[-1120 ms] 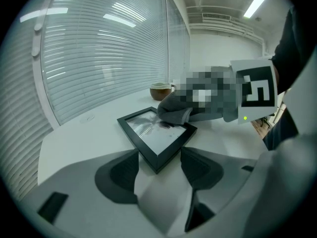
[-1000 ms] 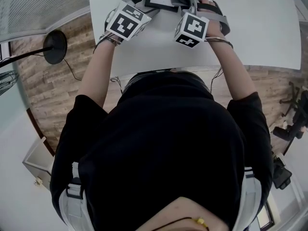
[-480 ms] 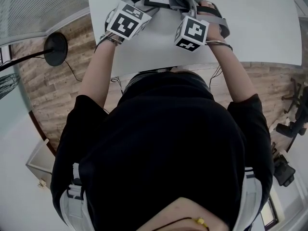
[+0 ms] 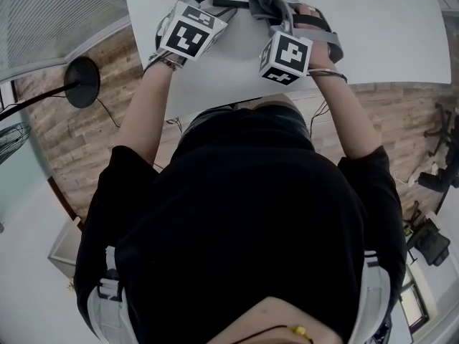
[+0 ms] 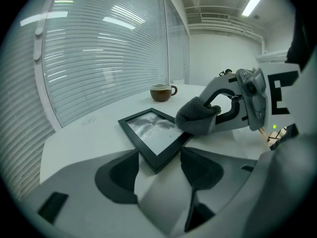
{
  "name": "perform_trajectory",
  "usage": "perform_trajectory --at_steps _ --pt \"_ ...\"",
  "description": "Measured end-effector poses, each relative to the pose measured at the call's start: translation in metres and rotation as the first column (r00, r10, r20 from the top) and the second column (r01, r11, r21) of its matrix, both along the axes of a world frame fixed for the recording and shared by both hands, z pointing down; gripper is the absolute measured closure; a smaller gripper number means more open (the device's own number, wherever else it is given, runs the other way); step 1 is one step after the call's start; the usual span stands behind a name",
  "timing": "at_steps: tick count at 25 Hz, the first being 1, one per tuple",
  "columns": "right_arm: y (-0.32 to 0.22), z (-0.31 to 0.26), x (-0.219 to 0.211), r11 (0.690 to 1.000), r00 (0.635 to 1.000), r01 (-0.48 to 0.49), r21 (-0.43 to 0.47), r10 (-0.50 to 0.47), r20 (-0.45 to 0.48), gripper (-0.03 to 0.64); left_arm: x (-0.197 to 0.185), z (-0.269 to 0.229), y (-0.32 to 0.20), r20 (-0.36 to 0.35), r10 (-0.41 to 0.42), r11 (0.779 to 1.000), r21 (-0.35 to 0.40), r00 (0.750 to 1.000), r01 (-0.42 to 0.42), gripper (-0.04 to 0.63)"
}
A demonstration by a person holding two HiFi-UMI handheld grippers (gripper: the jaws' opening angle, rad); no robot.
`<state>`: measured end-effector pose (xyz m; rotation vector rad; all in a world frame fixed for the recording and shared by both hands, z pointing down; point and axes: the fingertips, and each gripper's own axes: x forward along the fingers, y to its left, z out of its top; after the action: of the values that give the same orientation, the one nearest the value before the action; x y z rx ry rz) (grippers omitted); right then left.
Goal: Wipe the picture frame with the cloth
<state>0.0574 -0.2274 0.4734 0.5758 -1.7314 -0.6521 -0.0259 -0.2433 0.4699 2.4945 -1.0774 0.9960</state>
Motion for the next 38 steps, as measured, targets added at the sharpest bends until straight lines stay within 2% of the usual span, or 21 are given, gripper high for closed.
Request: perform_trajectory --at_steps 5,9,12,16,20,24,29,38 --pt "0.006 -0.003 0.009 1.000 0.999 -0.026 0.016 0.025 0.043 0.512 0.007 -0.008 -0.004 0.008 -0.004 0.999 0.043 1.000 0.004 0.318" --pt "0.011 0.006 -0.003 0.999 0.999 -0.032 -0.006 0.033 0.021 0.512 -0.005 0.002 -0.004 0.000 -0.006 0.999 0.034 1.000 0.006 0.318" --pt "0.014 0.005 -0.002 0.999 0.998 -0.035 -0.040 0.037 0.041 0.512 -0.004 0.001 -0.007 0.001 -0.004 0.999 0.036 1.000 0.004 0.318" --pt "0.030 -0.007 0.005 0.991 0.988 -0.057 -0.120 0.073 0.134 0.512 0.002 -0.001 -0.002 0.003 -0.001 0.999 0.040 1.000 0.001 0.319" --pt "0.018 -0.036 0.008 0.990 0.961 -0.112 -0.089 0.131 0.242 0.512 0.005 -0.005 -0.004 0.005 0.000 0.999 0.050 1.000 -0.001 0.321" --pt "-0.021 -0.047 0.006 0.988 0.951 -0.131 -0.079 0.147 0.271 0.512 0.007 -0.004 -0.003 0.004 -0.005 0.999 0.040 1.000 0.005 0.321" --pt "-0.076 -0.049 -0.004 0.986 0.951 -0.158 -0.062 0.169 0.258 0.511 0.006 -0.004 -0.001 0.004 0.000 0.999 0.044 1.000 0.000 0.321" --pt "-0.131 -0.021 -0.030 0.992 0.984 -0.118 -0.037 0.122 0.127 0.511 -0.004 -0.003 0.002 0.005 -0.004 0.999 0.049 1.000 0.004 0.321"
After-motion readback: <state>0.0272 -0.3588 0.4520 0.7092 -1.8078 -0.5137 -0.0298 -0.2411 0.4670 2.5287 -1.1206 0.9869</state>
